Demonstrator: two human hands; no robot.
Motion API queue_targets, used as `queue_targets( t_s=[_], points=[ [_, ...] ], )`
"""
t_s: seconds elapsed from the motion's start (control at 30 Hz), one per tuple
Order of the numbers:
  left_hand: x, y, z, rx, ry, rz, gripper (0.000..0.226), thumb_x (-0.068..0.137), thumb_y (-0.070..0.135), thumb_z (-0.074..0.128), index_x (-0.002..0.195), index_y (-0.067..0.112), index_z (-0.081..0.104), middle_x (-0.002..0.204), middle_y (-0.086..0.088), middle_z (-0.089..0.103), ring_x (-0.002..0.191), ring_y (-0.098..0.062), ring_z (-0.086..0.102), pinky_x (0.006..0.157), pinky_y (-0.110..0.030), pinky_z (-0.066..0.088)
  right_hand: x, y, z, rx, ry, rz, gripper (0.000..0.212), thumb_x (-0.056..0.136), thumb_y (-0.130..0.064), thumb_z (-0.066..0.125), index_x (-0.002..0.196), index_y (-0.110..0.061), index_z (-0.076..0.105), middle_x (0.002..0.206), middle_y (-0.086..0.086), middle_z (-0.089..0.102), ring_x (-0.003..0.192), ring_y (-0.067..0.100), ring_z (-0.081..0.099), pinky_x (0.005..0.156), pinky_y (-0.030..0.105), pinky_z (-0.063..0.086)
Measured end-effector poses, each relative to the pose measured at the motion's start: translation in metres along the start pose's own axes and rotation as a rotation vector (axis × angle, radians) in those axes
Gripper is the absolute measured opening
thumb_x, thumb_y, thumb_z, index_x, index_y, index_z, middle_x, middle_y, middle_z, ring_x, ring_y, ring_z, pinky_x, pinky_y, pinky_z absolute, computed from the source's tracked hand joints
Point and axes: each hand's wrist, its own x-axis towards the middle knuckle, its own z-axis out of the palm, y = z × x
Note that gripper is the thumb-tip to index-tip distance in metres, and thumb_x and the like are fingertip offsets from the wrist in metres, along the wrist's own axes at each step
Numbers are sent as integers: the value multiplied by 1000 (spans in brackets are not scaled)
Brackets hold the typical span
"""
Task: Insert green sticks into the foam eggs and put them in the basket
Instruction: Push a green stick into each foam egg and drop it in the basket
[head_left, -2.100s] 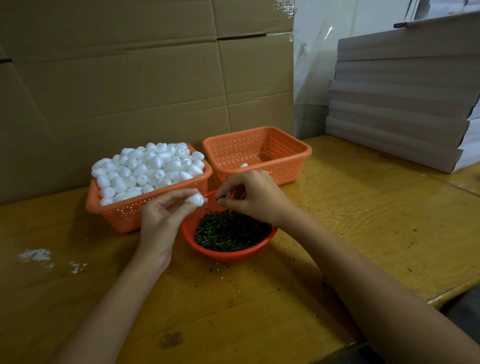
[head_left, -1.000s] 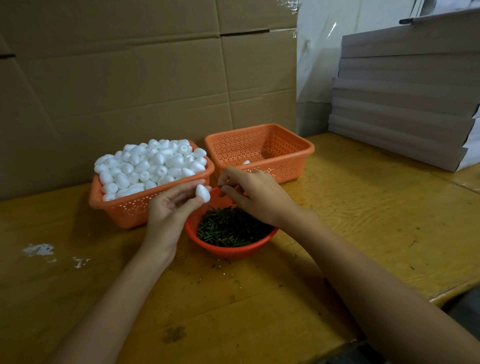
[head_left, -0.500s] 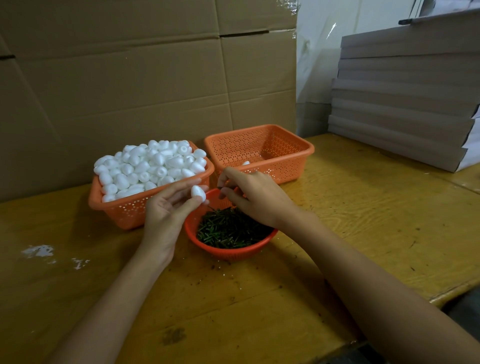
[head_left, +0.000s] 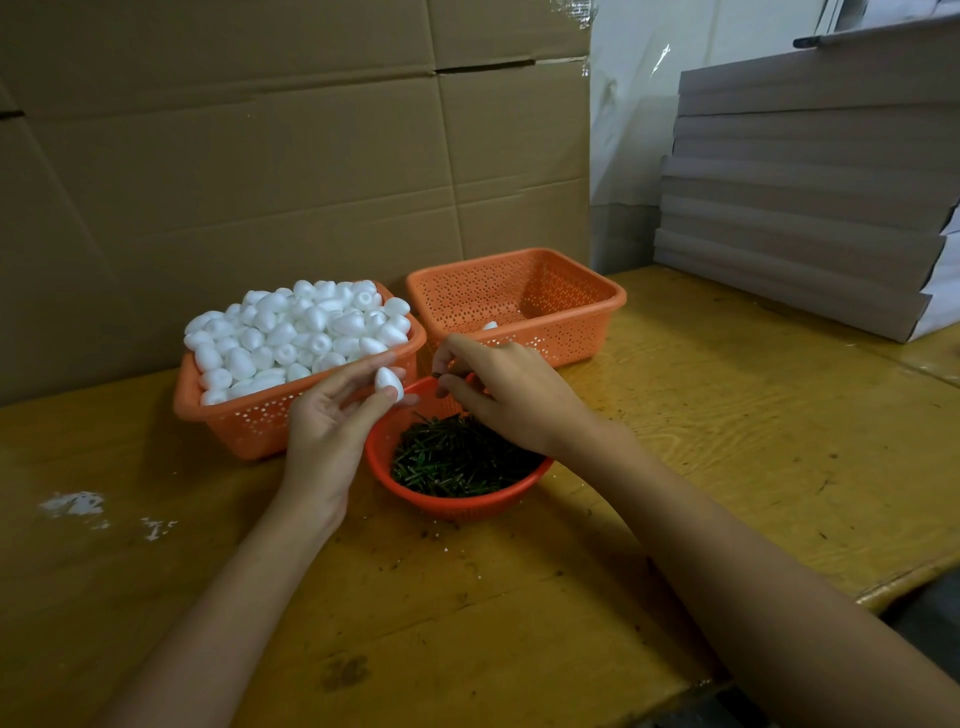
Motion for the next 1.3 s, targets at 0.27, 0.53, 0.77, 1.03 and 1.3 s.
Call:
queue_targets(
  t_s=[0.27, 0.53, 0.77, 1.03, 1.3],
  points=[
    [0, 4, 1, -19, 20, -23, 28, 95, 4, 74, 107, 29, 82, 120, -8, 79, 100, -32, 80, 96, -36, 63, 0, 0, 1, 4, 18, -1, 13, 104, -23, 60, 116, -19, 60, 100, -3, 76, 84, 21, 69, 72, 45, 54],
    [-1, 5, 1, -1, 22, -16, 28, 96, 7, 75, 112, 29, 81, 123, -5, 78, 98, -31, 80, 87, -27, 63, 0, 0, 1, 3, 17, -3, 13, 104, -23, 60, 116, -19, 60, 100, -4, 76, 83, 20, 69, 71, 44, 54],
    [-3, 6, 2, 16, 35, 2, 27, 91, 3, 79, 112, 20, 78, 120, -7, 79, 97, -31, 80, 91, -31, 63, 0, 0, 1, -2, 20, -7, 13, 104, -23, 60, 116, -19, 61, 100, -5, 76, 82, 17, 69, 70, 44, 54],
    [-2, 5, 2, 19, 36, 1, 42, 96, 6, 75, 132, 25, 67, 121, -5, 79, 100, -31, 80, 101, -38, 57, 0, 1, 1, 1, 19, 2, 12, 103, -24, 61, 115, -20, 60, 101, -6, 76, 80, 18, 66, 70, 44, 53],
    [-2, 6, 2, 31, 34, 3, 22, 93, -4, 73, 106, 14, 76, 120, -8, 78, 100, -33, 80, 101, -41, 61, -1, -1, 0, 10, 8, 4, 13, 104, -23, 60, 117, -19, 61, 102, -5, 76, 85, 20, 69, 72, 44, 54]
  ],
)
